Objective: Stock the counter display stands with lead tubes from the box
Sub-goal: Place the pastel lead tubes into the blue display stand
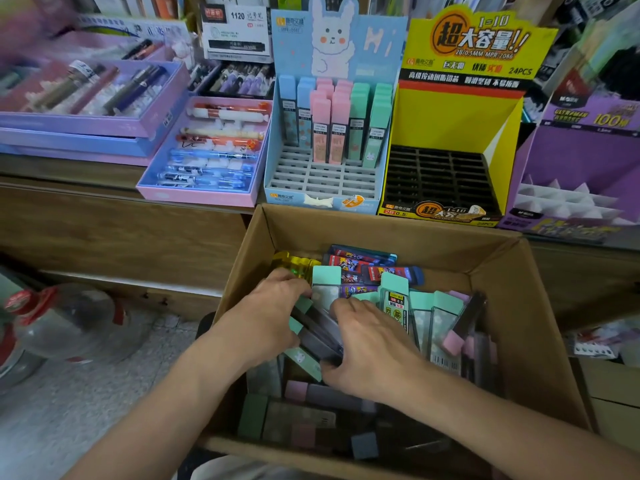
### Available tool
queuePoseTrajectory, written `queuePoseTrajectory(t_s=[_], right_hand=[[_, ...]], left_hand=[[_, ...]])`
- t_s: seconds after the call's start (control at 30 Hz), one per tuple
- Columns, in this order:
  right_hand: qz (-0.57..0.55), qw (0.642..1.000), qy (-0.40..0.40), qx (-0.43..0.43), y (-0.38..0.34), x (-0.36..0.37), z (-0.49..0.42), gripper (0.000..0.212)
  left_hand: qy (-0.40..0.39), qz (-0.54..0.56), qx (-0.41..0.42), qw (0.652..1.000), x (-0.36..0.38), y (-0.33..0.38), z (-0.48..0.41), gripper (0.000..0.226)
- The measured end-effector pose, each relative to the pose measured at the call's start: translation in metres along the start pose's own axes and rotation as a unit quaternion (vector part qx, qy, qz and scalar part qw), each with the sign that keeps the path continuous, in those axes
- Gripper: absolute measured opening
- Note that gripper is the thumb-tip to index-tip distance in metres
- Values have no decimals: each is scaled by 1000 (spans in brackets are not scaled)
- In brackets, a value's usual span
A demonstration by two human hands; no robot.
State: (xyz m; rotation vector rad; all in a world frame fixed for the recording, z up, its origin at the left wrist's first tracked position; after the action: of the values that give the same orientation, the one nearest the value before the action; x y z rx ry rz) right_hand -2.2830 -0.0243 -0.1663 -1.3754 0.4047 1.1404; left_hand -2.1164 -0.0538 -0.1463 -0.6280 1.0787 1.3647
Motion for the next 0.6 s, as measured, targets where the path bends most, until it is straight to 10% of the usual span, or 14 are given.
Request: queuePoseTrajectory(t_s=[0.6], right_hand=[[-11, 999, 35, -11, 5, 5, -5, 71]], left_hand=[[52, 58, 18, 997, 18, -7, -20, 64]])
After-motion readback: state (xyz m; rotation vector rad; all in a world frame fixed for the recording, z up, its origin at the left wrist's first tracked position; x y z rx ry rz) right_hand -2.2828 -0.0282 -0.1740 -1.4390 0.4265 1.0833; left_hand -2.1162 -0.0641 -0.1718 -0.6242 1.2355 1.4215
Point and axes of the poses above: each hand's wrist, its own z-axis away from the middle knuckle, its own x-axis out of the palm, y = z × x, the point moved 2 cm from there along -z, towards the middle knuckle, and after that the axes turned 14 degrees about -z, right-handed, at the moved point
